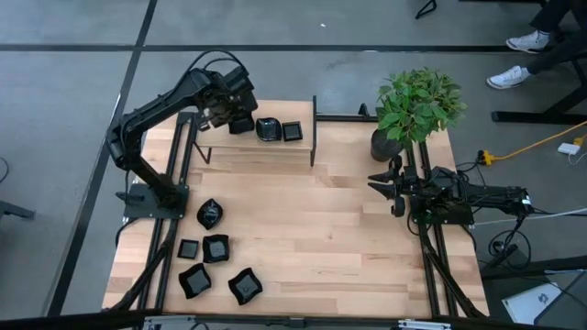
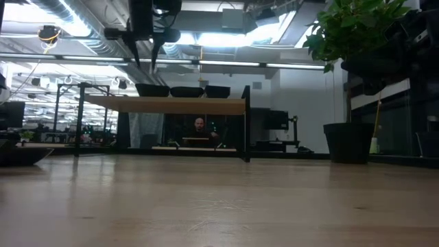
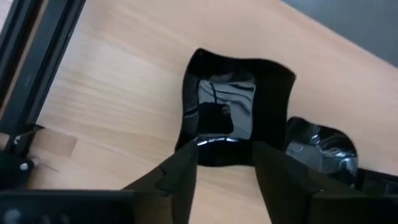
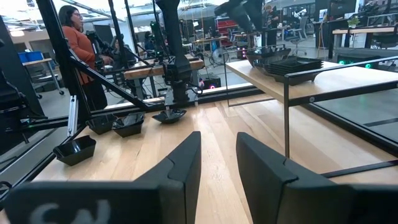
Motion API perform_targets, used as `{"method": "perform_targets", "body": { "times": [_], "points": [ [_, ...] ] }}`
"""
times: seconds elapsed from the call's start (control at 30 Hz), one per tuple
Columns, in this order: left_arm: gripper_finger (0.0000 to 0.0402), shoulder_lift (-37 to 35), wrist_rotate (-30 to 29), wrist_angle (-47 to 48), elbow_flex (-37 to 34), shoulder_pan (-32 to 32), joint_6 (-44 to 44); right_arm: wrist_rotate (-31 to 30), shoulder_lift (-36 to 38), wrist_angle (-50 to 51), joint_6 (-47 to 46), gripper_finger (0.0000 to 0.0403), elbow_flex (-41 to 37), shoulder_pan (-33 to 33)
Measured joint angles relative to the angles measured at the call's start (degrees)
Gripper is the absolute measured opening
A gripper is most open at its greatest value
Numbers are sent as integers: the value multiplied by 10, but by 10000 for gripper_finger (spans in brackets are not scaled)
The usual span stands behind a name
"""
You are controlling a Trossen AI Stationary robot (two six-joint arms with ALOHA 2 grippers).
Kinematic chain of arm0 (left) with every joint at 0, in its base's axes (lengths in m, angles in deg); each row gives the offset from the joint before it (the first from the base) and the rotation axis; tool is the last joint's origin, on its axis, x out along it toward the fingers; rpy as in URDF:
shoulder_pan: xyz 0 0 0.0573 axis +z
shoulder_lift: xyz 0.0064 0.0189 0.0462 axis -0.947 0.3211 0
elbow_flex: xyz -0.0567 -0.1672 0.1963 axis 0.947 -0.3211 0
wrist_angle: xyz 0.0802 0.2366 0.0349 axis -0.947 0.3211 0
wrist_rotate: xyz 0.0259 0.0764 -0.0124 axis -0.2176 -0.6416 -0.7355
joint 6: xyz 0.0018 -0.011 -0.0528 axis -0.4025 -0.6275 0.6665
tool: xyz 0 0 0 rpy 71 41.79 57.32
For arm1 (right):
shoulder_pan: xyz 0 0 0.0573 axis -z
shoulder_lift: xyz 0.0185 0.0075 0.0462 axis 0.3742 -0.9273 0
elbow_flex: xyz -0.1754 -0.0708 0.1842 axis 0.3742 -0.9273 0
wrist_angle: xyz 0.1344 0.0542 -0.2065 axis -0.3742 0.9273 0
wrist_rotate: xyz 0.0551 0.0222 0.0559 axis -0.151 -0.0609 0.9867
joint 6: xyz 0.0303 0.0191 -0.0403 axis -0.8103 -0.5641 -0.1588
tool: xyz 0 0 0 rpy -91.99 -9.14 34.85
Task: Pick & Place Mini shaped plates
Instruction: Stack the leaf shaped plate on top of the leaf shaped plates on the shelf
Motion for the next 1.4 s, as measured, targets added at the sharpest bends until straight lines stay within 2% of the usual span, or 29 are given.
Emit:
{"method": "perform_targets", "body": {
  "times": [0.27, 0.53, 1.1, 1.4],
  "points": [
    [210, 0, 3, 44, 0, -16, 18, 0, 0, 0, 0, 103, 0, 0],
    [237, 0, 0, 85, 0, -42, 53, 0, 0, 0, 0, 103, 0, 0],
    [235, 0, 69, 85, 0, -167, -91, 0, 0, 0, 0, 103, 0, 0],
    [191, 0, 54, 50, 0, -251, -93, 0, 0, 0, 0, 103, 0, 0]
  ]
}}
